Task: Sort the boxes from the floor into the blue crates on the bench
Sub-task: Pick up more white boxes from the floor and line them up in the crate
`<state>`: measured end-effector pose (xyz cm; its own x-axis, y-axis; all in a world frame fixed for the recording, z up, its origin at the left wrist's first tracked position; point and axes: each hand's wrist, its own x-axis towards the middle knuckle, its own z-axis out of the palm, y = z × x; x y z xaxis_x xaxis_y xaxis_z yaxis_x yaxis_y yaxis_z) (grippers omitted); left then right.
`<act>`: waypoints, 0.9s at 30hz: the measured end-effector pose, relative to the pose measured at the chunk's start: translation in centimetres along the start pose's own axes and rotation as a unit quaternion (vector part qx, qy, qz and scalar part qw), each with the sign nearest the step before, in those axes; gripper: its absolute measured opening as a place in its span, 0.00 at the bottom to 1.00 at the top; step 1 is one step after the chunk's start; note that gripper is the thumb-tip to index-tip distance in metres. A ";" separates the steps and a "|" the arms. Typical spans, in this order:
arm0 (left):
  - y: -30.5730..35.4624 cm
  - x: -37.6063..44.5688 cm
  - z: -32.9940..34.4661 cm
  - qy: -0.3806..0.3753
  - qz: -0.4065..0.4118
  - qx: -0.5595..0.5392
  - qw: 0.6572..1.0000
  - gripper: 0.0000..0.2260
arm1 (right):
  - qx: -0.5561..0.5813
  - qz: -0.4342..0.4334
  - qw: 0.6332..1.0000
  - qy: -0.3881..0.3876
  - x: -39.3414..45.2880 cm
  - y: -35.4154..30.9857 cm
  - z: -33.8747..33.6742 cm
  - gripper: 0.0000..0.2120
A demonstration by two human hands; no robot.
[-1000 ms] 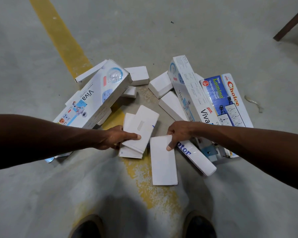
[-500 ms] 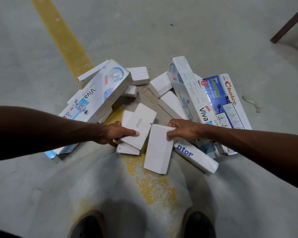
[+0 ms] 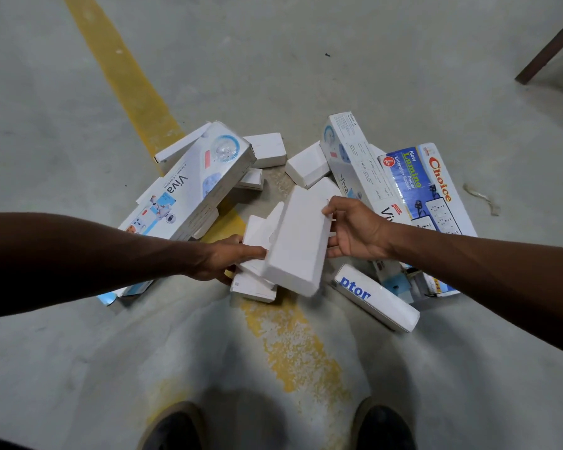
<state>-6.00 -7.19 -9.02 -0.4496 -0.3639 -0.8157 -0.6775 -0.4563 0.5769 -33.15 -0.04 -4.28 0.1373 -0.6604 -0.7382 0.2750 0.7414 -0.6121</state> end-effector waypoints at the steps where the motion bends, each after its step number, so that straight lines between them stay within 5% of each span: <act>1: -0.1 0.1 0.1 -0.011 0.013 -0.002 1.000 0.44 | 0.013 0.001 1.000 -0.001 0.1 0.1 0.6 0.14; 5: -0.5 0.3 0.7 0.003 0.031 -0.025 0.999 0.40 | -0.133 -0.055 0.985 0.090 0.4 0.8 3.5 0.12; 9: -0.3 0.3 2.2 0.087 0.014 -0.031 0.996 0.41 | -0.345 -0.073 0.913 0.205 1.0 1.2 5.6 0.22; 14: 0.2 0.7 3.2 0.104 0.020 -0.046 0.993 0.32 | -0.241 -0.027 0.958 0.153 0.5 0.8 7.1 0.33; 19: 0.7 -0.1 3.5 0.065 0.056 -0.063 0.994 0.33 | -0.204 -0.016 0.952 0.227 0.8 0.8 6.7 0.62; 22: 0.8 -0.6 3.8 0.025 0.062 -0.081 0.994 0.33 | -0.139 -0.007 0.971 0.194 0.5 1.1 6.1 0.52; 25: 1.2 -1.3 4.2 0.013 0.060 -0.174 0.983 0.23 | -0.096 -0.038 0.983 0.153 0.5 1.1 5.3 0.42; 27: 1.7 -1.6 3.7 -0.021 0.054 -0.229 0.972 0.28 | -0.100 -0.053 0.981 0.159 0.3 1.0 4.7 0.40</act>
<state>-8.54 -4.40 -6.86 -0.5342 -0.4007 -0.7444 -0.2994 -0.7338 0.6099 -28.31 -0.06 -3.81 -0.1940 -0.6880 -0.6993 0.0747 0.7005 -0.7098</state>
